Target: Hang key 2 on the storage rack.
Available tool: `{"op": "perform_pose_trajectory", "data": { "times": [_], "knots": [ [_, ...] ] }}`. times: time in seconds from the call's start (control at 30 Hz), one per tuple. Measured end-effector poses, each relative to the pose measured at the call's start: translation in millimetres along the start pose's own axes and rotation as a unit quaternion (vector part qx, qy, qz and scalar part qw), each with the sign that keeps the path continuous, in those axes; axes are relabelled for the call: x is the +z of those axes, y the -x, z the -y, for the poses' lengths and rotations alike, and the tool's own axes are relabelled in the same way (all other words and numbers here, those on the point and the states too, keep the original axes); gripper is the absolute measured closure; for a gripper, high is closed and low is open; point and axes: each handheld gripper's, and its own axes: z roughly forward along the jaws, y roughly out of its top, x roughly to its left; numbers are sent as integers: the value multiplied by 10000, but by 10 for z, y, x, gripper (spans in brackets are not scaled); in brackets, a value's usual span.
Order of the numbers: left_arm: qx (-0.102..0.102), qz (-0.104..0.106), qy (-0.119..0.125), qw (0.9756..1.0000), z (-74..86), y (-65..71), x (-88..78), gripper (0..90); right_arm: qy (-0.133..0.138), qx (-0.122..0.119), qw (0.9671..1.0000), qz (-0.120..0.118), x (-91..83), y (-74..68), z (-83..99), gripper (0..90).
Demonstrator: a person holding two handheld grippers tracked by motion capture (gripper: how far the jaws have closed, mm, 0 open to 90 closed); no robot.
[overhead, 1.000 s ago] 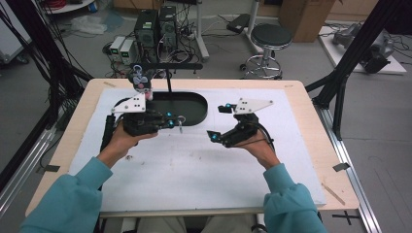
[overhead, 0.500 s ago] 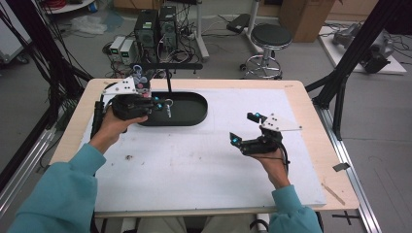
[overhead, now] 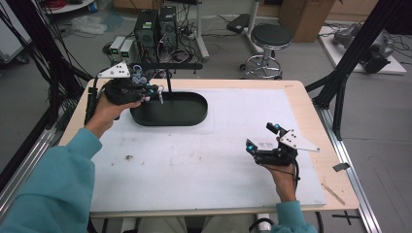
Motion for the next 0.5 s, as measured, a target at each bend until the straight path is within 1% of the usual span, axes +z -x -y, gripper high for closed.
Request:
{"op": "perform_pose_trajectory", "data": {
  "times": [0.07, 0.13, 0.2, 0.23, 0.27, 0.33, 0.37, 0.43, 0.47, 0.5],
  "knots": [
    [-8, -71, -40, 10000, -17, -40, 2, 881, 12, 5, 10000, 89, -34, 4, 46, 6],
    [21, -121, -117, 9999, -30, -74, 9, 881, 63, 78, 9999, 116, -69, -2, 89, 6],
    [6, -189, -155, 9997, -46, -109, 25, 881, 98, 27, 9997, 204, -90, -5, 115, 6],
    [-16, -215, -138, 9997, -51, -118, 35, 881, 100, 58, 9997, 208, -102, -2, 130, 6],
    [-4, -254, -180, 9995, -62, -140, 43, 882, 99, 81, 9997, 212, -106, 5, 139, 6],
    [-1, -309, -220, 9993, -77, -174, 64, 881, 63, 69, 9996, 276, -119, 18, 164, 5],
    [-9, -315, -232, 9992, -79, -187, 73, 882, 107, 68, 9995, 295, -130, 28, 178, 6],
    [-16, -353, -278, 9990, -73, -216, 87, 881, 97, 42, 9995, 305, -137, 43, 196, 6],
    [-29, -372, -313, 9988, -71, -231, 98, 881, 90, 68, 9995, 300, -144, 48, 210, 6],
    [-24, -399, -348, 9986, -72, -244, 104, 881, 132, 54, 9994, 300, -145, 57, 223, 6]
  ]
}}
